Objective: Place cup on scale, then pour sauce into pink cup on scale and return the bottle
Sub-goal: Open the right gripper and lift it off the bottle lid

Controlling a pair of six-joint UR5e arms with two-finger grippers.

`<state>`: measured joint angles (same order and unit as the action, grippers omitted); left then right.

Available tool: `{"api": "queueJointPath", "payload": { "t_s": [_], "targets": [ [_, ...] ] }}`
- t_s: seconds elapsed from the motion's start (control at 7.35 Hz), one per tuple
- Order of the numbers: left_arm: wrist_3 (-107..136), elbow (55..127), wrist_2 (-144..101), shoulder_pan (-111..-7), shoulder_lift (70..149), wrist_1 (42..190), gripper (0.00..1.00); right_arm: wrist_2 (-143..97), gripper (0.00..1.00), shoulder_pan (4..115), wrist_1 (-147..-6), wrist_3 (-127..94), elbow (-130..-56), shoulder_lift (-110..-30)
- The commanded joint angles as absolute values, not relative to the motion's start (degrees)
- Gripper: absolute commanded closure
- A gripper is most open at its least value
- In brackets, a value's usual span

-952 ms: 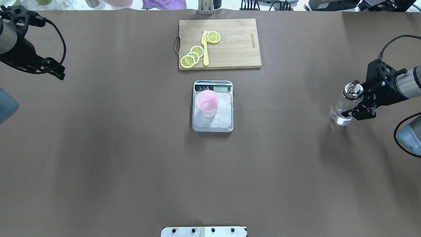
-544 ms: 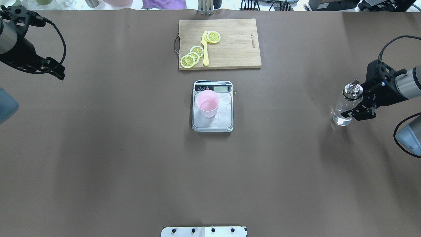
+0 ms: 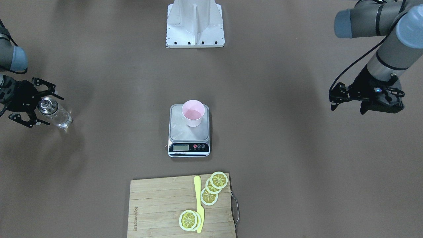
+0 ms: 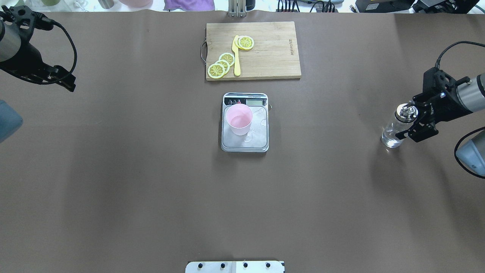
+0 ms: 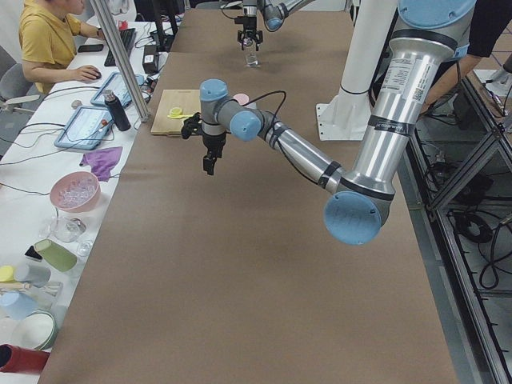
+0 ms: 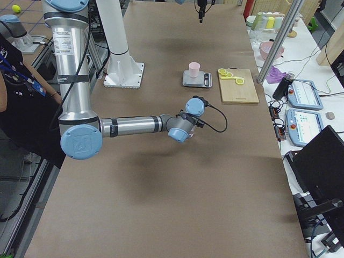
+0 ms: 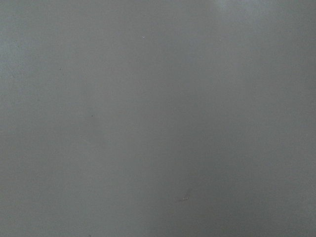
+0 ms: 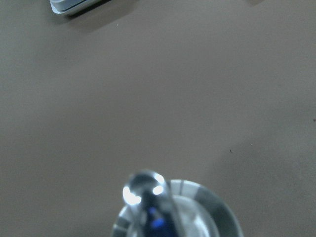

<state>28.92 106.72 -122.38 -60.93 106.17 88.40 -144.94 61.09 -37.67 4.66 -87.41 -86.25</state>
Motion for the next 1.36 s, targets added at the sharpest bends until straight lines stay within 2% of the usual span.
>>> {"api": "queueJointPath", "payload": {
  "t_s": [0.0,0.95,1.22],
  "targets": [
    [28.92,106.70,-122.43,-60.91,106.17,88.42,0.07,-147.74,0.00,64.41,-37.71,4.75,-87.19,-87.01],
    [29.00,106.88,-122.34,-61.00,106.17,88.33,0.07,-148.97,0.00,69.25,-37.53,4.75,-88.68,-95.25],
    [28.92,107.05,-122.43,-61.00,106.17,88.33,0.07,-149.06,0.00,71.62,-42.50,4.75,-88.68,-97.99]
  ]
}}
